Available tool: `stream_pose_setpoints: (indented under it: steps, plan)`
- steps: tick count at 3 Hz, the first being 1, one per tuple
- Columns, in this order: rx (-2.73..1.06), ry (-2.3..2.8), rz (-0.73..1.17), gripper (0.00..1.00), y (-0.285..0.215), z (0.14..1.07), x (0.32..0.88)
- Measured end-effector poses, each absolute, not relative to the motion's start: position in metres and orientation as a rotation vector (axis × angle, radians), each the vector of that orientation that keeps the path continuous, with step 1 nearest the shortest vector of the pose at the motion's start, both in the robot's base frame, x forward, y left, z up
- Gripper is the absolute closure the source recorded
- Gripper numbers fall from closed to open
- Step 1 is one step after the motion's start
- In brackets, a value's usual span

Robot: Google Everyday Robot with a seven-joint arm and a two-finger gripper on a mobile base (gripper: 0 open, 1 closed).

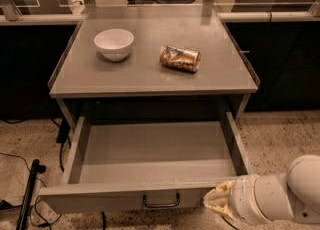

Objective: Close top drawer

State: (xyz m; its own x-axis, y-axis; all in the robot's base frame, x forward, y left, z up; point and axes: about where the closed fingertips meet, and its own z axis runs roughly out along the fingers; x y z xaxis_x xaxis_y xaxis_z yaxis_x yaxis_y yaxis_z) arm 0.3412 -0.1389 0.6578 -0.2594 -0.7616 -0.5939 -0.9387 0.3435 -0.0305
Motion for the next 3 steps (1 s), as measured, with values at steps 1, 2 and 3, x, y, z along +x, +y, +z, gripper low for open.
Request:
stream_pose_setpoints:
  steps: [1, 2, 3]
  plan:
    - [-1.512, 2.055, 0.448, 0.13, -0.13, 0.659, 0.36]
    - [-1.516, 2.049, 0.445, 0.0, -0.129, 0.659, 0.364]
    - [-1.566, 1.979, 0.456, 0.18, -0.11, 0.659, 0.408]
